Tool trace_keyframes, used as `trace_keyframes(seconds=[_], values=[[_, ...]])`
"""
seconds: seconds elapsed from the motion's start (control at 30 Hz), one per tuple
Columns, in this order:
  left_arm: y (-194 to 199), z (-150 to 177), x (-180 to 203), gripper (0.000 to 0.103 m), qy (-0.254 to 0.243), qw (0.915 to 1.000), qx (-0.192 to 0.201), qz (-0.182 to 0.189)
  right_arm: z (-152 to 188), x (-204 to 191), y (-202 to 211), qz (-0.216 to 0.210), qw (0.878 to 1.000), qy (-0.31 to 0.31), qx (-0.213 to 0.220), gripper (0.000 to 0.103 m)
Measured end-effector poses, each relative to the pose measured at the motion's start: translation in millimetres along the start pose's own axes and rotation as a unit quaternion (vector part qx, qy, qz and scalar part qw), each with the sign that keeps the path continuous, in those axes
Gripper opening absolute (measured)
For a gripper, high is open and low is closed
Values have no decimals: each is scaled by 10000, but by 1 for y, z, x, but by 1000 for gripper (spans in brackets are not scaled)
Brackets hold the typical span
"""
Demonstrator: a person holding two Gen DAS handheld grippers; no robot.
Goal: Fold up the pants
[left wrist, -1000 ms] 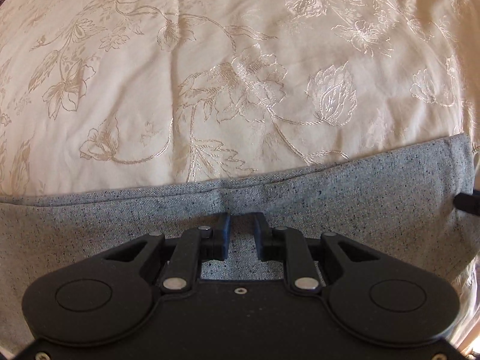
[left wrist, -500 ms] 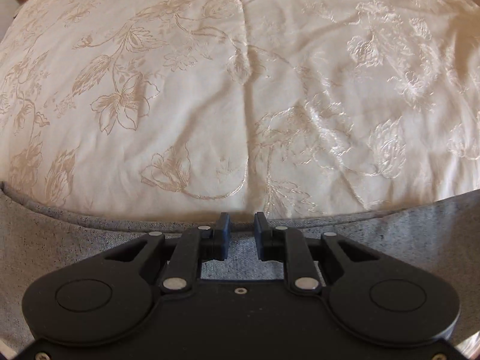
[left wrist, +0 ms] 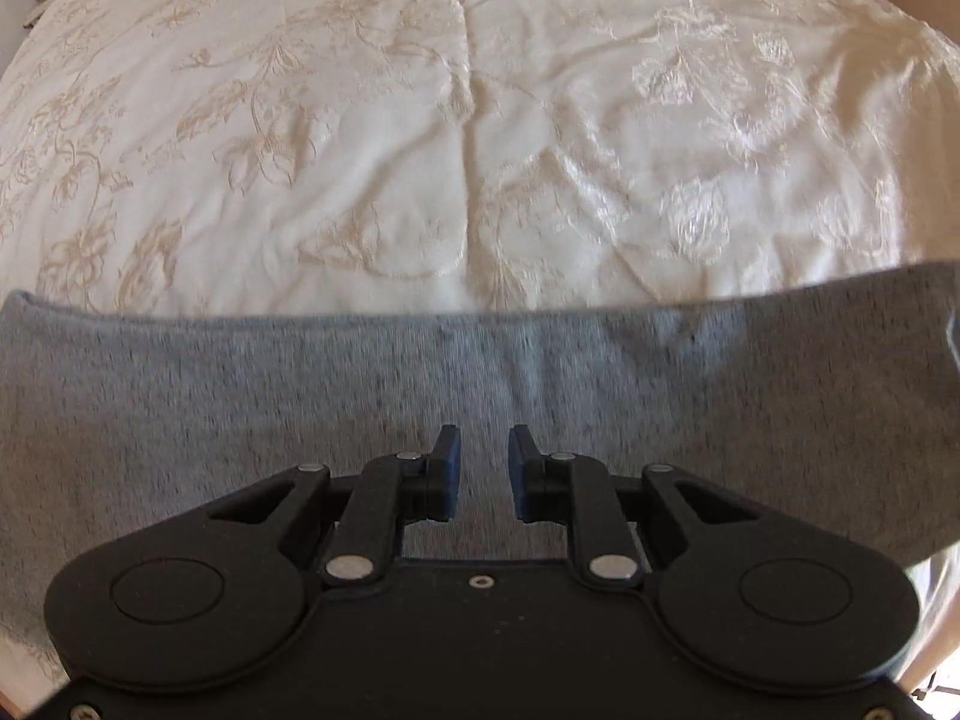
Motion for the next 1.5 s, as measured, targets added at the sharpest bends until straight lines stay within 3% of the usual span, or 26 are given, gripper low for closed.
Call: trace_keyframes(seconds=[0.1,0.2,0.3,0.43,0.6,0.73,0.77,0.83,0.97,1.03,1.13,1.17,1.3,1.43,1.5], values=[[-17,22,5,27,-90,9996,-268,-65,-2,-11,5,28,9999,109,16,19],[-28,28,9,26,-351,9990,-257,-76,-4,-23,9,88,9998,185,4,18],[-17,18,-2,27,-8,9998,-181,94,-7,-45,17,152,9994,297,58,18],[13,7,-42,27,321,9993,146,119,-11,-91,30,81,9990,408,178,18],[44,7,-121,27,445,9984,335,-50,-4,-186,30,-197,9970,688,284,18],[57,14,-181,27,526,9977,335,-255,22,-270,-1,-468,9936,1010,205,17],[60,18,-197,27,570,9974,316,-297,31,-288,-13,-526,9932,1024,142,9],[62,28,-224,27,630,9970,233,-378,54,-318,-41,-648,9929,994,-20,8],[60,42,-268,27,685,9965,-4,-474,110,-359,-98,-434,9903,1219,-507,9],[60,45,-281,27,650,9968,-21,-463,131,-369,-113,-387,9910,1104,-652,10],[61,43,-294,27,589,9974,23,-404,149,-375,-114,-540,9927,876,-636,31],[59,42,-295,27,569,9977,28,-357,153,-374,-110,-542,9934,826,-590,34],[55,35,-289,27,558,9984,36,-50,151,-360,-91,-332,9962,768,-260,34],[46,25,-263,27,735,9959,-17,521,149,-329,-69,11,9975,695,-137,34],[40,22,-247,36,838,9937,-11,738,146,-311,-62,150,9978,636,-148,34]])
Point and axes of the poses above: each gripper's, at about its wrist camera, not at the fingertips, and y roughly against the way its jaws point, x to its right, z to its underside, the point moved 4 cm from there along -y, roughly the way its jaws point, and after that the axes turned 13 degrees about x, right-handed, at the moved point
